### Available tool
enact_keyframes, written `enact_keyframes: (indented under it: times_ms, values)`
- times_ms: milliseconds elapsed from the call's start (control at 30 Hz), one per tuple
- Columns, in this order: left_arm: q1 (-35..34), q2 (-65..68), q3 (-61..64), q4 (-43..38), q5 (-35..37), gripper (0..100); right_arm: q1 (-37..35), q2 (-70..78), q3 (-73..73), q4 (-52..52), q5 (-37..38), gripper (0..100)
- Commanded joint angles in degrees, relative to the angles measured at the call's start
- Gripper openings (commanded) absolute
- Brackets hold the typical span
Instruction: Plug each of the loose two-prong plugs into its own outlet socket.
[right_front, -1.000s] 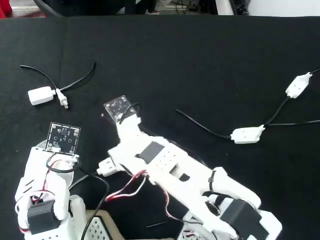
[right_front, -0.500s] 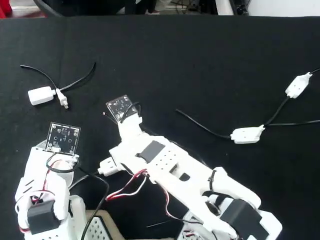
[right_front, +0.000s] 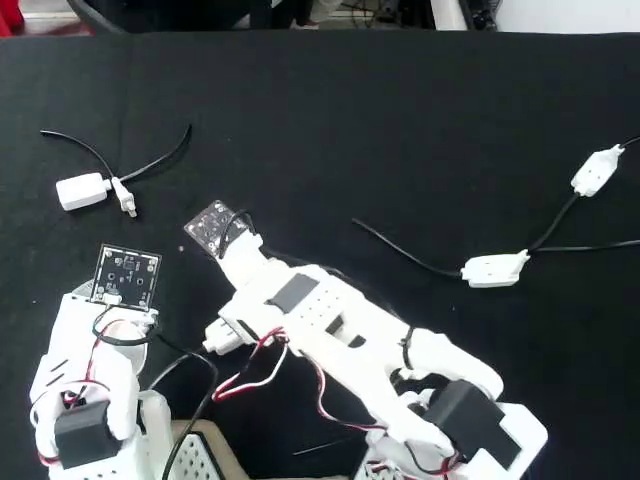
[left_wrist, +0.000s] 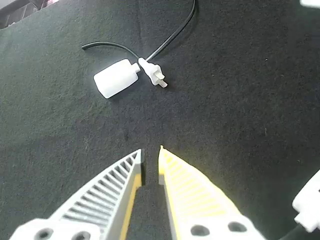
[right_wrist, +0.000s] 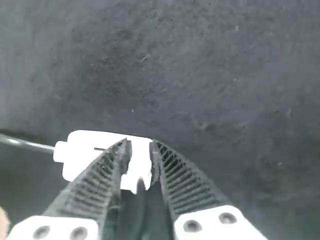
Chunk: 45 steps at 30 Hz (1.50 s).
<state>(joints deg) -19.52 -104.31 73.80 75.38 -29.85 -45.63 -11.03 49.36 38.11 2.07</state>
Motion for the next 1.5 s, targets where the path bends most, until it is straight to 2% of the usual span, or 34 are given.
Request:
enact_keyframes:
  times_ms: [0,233,467,700,867,933,1000,1133,1267,1367,1467]
  values:
    - [-0.57,-0.18,-0.22,-0.79,0.00,7,5.54,0.57,-0.13,0.97,5.01,1.1]
    - [-0.48,-0.18,1.98,-3.25,0.00,7,16.97,-3.47,-0.40,7.12,15.38,1.1]
    - [-0.04,-0.18,2.77,-4.31,0.00,7,38.86,-7.78,2.59,8.53,31.30,1.1]
    - [-0.04,-0.18,2.33,-4.04,0.09,7,70.33,-3.82,3.30,-6.15,48.79,1.1]
    - [-0.04,-0.18,2.33,-4.40,1.85,7,82.20,4.79,1.63,-14.86,55.65,1.2]
    - [-0.04,-0.18,2.24,-4.48,2.02,7,83.69,7.96,-0.04,-14.86,56.09,1.5]
    - [0.48,-0.18,2.24,-4.48,2.02,7,83.87,10.07,-0.84,-14.59,55.56,6.1]
    - [2.15,-0.18,1.71,-4.66,2.02,7,81.58,9.45,-2.07,-7.74,50.29,28.7]
    - [1.54,-0.09,-1.19,-5.01,5.80,7,76.04,2.68,-5.58,9.05,49.85,47.1]
    - [0.40,-0.09,-2.07,-5.01,6.95,7,70.59,-5.93,-9.71,19.08,44.57,49.0]
    - [-2.24,-0.09,-2.07,-5.27,8.18,7,64.62,-14.99,-13.05,22.15,39.47,47.6]
